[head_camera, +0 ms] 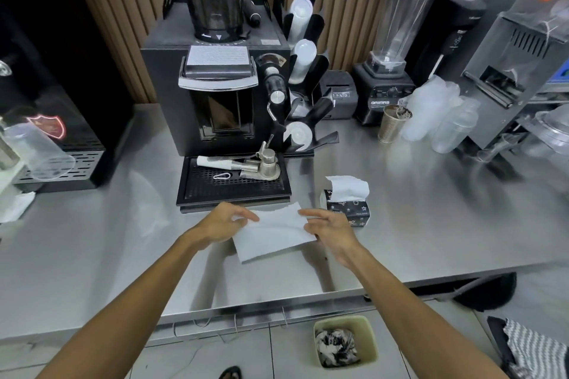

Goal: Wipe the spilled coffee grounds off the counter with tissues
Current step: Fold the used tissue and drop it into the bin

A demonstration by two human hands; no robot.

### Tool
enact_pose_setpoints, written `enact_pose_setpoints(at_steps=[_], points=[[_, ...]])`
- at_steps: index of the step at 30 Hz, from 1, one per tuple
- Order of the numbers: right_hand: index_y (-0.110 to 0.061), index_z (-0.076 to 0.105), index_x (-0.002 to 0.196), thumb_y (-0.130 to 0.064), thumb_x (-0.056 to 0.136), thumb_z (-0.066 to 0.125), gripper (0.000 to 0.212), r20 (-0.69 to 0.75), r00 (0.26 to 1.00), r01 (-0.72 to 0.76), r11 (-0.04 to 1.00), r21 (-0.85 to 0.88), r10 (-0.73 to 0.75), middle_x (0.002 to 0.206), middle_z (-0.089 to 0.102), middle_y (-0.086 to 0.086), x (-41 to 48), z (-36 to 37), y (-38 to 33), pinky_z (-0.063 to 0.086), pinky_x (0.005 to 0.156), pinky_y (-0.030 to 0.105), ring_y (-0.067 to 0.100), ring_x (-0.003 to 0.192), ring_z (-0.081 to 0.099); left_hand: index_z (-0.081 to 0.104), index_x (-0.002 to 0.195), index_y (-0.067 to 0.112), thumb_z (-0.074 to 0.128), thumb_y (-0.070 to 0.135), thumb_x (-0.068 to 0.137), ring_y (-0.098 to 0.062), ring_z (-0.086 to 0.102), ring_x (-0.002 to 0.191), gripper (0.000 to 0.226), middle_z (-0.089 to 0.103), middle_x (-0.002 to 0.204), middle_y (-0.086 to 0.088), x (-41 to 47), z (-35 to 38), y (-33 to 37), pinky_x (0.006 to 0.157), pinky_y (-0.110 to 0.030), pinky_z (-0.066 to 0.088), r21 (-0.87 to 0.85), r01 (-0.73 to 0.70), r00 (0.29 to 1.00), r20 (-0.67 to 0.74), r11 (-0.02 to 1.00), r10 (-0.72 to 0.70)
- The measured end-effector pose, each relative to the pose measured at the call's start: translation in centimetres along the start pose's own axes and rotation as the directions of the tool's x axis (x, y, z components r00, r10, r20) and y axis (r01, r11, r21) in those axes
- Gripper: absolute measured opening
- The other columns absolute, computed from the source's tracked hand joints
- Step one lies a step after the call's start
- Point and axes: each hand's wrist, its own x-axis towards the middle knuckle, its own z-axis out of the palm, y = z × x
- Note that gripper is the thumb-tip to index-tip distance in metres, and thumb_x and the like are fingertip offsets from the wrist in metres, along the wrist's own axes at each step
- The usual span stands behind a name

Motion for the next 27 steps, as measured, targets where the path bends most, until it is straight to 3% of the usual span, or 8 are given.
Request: enact_pose_setpoints(at_steps=[4, 7, 10, 12, 16, 19, 23, 27], points=[[-0.025, 0.078, 0.1, -0.004, 0.083, 0.066, 0.029, 0.074, 0.996, 0.071, 0.975, -0.21, -0.056, 0.097, 0.075, -0.005, 0.8, 0.5, -1.7, 0.044, 0.077, 0.015, 0.005, 0.078, 0.059, 0.069, 0.116, 0.024, 0.061, 0.029, 0.094, -0.013, 0.047, 0.126, 0.023, 0.056, 0.132, 0.005, 0.3, -0.1, 1.0, 0.098, -0.026, 0.037, -0.071, 0.036, 0.998, -0.04, 0.997, -0.039], [-0.014, 0.073, 0.108, -0.005, 0.072, 0.082, 0.038, 0.179, 0.982, 0.105, 0.965, -0.241, -0.063, 0.089, 0.074, -0.005, 1.3, 0.6, -3.3, 0.046, 0.07, 0.007, -0.002, 0.076, 0.068, 0.063, 0.123, 0.029, 0.085, 0.052, 0.064, -0.012, 0.048, 0.113, 0.067, 0.051, 0.12, 0.007, 1.0, -0.8, 0.6, 0.099, -0.03, 0.041, 0.158, 0.021, 0.997, -0.073, 0.987, -0.01], [-0.016, 0.077, 0.098, -0.011, 0.073, 0.084, 0.026, 0.138, 0.973, 0.229, 0.872, -0.433, -0.187, 0.076, 0.07, -0.004, 2.6, 1.0, -4.0, 0.039, 0.057, 0.008, 0.001, 0.058, 0.055, 0.066, 0.121, 0.025, 0.086, 0.04, 0.067, -0.014, 0.05, 0.104, 0.059, 0.052, 0.111, 0.003, 1.7, -1.4, 0.1, 0.097, -0.034, 0.045, 0.275, -0.064, 0.988, -0.117, 0.959, 0.099], [-0.016, 0.079, 0.09, -0.012, 0.073, 0.083, 0.018, 0.116, 0.961, 0.277, 0.828, -0.488, -0.253, 0.081, 0.069, -0.002, 3.6, 1.2, -4.2, 0.041, 0.058, 0.013, 0.006, 0.063, 0.054, 0.071, 0.115, 0.022, 0.077, 0.038, 0.08, -0.013, 0.053, 0.098, 0.039, 0.056, 0.106, 0.002, 2.1, -1.7, -0.2, 0.095, -0.037, 0.047, 0.301, -0.127, 0.977, -0.129, 0.945, 0.172], [-0.008, 0.078, 0.082, -0.007, 0.071, 0.084, 0.012, 0.092, 0.962, 0.271, 0.862, -0.428, -0.257, 0.1, 0.07, -0.005, 5.1, 1.3, -4.6, 0.052, 0.083, 0.021, 0.008, 0.092, 0.066, 0.074, 0.105, 0.016, 0.061, 0.041, 0.092, -0.011, 0.043, 0.111, 0.031, 0.053, 0.113, 0.003, 3.4, -2.7, -1.4, 0.103, -0.034, 0.039, 0.277, -0.183, 0.966, -0.125, 0.943, 0.225], [-0.006, 0.074, 0.081, -0.001, 0.077, 0.077, 0.007, 0.033, 0.979, 0.2, 0.926, -0.32, -0.2, 0.101, 0.074, 0.0, 5.7, 1.9, -4.7, 0.052, 0.075, 0.017, 0.008, 0.088, 0.069, 0.073, 0.11, 0.014, 0.057, 0.039, 0.095, -0.01, 0.031, 0.112, 0.034, 0.045, 0.116, 0.006, 4.3, -3.4, -1.7, 0.103, -0.03, 0.029, 0.343, -0.216, 0.952, -0.133, 0.914, 0.274], [-0.015, 0.068, 0.08, 0.004, 0.082, 0.07, 0.019, -0.06, 0.957, 0.248, 0.909, -0.335, -0.283, 0.089, 0.073, 0.005, 6.5, 3.1, -4.4, 0.059, 0.077, 0.042, 0.027, 0.086, 0.071, 0.069, 0.118, 0.019, 0.057, 0.029, 0.096, -0.013, 0.042, 0.095, 0.027, 0.054, 0.096, 0.009, 5.1, -3.8, -1.5, 0.092, -0.033, 0.04, 0.419, -0.32, 0.901, -0.142, 0.849, 0.41], [-0.014, 0.072, 0.084, 0.011, 0.082, 0.06, 0.028, -0.075, 0.898, 0.323, 0.764, -0.558, -0.434, 0.088, 0.07, -0.003, 7.6, 3.9, -3.7, 0.058, 0.074, 0.034, 0.012, 0.081, 0.068, 0.065, 0.123, 0.02, 0.061, 0.017, 0.094, -0.015, 0.059, 0.096, 0.029, 0.065, 0.108, 0.002, 5.6, -3.3, -1.8, 0.088, -0.033, 0.05, 0.389, -0.42, 0.85, -0.149, 0.82, 0.506]])
